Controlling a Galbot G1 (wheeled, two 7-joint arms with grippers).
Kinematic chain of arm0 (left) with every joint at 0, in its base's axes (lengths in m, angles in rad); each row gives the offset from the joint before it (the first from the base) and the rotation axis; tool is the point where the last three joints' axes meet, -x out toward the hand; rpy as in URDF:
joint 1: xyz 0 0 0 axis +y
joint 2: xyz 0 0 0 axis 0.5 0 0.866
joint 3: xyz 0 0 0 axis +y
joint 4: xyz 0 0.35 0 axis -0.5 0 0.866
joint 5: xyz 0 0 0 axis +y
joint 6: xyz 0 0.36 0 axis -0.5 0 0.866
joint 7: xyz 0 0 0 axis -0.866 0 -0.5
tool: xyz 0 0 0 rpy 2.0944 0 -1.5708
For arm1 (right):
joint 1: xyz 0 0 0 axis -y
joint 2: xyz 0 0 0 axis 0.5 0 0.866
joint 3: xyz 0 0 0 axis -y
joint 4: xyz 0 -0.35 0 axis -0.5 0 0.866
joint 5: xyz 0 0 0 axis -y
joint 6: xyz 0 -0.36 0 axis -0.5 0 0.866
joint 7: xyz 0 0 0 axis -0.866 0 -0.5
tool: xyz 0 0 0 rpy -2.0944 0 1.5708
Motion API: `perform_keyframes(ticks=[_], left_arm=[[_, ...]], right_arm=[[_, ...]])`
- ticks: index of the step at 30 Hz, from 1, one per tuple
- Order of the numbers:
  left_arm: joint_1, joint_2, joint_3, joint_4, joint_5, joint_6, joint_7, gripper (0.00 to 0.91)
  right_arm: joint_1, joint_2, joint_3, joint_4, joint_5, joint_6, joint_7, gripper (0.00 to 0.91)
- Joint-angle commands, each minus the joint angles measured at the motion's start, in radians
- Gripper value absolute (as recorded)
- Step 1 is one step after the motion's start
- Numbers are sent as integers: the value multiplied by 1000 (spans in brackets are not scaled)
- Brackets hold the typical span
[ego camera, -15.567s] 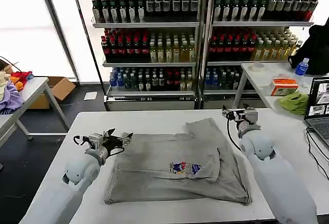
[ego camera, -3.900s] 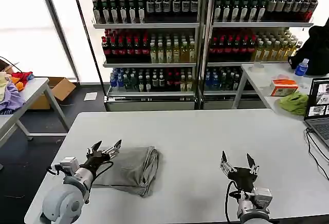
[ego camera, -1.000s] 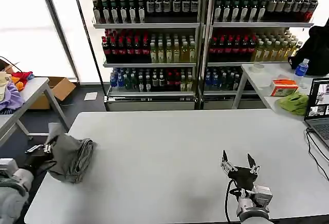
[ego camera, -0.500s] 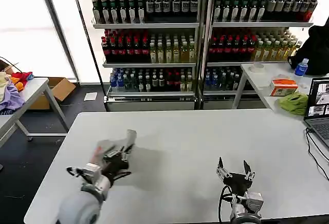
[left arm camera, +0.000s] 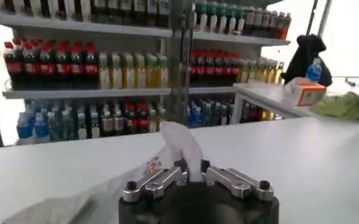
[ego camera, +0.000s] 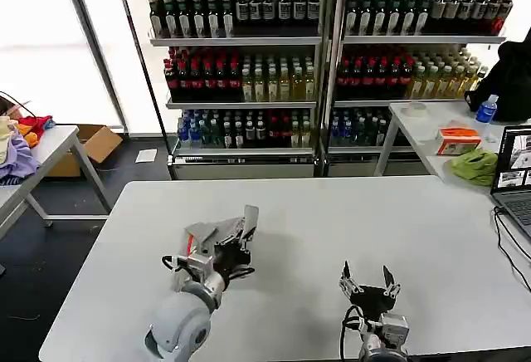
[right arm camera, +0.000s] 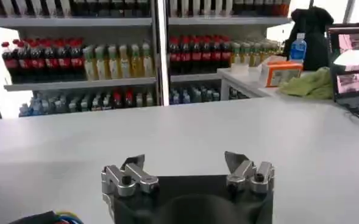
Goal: Fold and organize the clothes.
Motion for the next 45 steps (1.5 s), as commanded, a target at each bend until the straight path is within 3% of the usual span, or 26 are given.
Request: perform_keyframes(ticks=[1, 8, 13, 15, 19, 21, 28, 32, 39, 45], left_arm=[[-74, -81, 58, 8, -321, -147, -46, 907], [-47, -61, 2, -2, -286, -116, -83, 907], [-21, 8, -55, -6, -169, -58, -101, 907], [-12, 52, -92, -2, -127, -19, -112, 907], [0, 101, -149, -3, -135, 20, -151, 907], [6, 125, -175, -8, -136, 32, -160, 907], [35, 148, -202, -29, -140, 60, -174, 907], [48, 140, -205, -28, -136, 63, -178, 907], [54, 124, -206, -18, -136, 68, -183, 907], [53, 123, -221, -12, -137, 70, -184, 907]], right_arm=[[27, 8, -9, -30, -31, -16, 9, 907], [60, -14, -31, -24, 21, -50, 8, 907], [125, -40, -45, -14, 220, -129, 20, 907], [203, -54, -51, -54, 353, -168, 60, 907], [281, -64, -80, -112, 459, -188, 91, 907], [337, -70, -94, -137, 620, -210, 115, 907], [451, -104, -135, -220, 882, -213, 164, 907], [458, -137, -177, -202, 925, -213, 167, 907], [485, -121, -202, -242, 908, -212, 170, 846], [514, -120, -221, -275, 908, -213, 171, 715]])
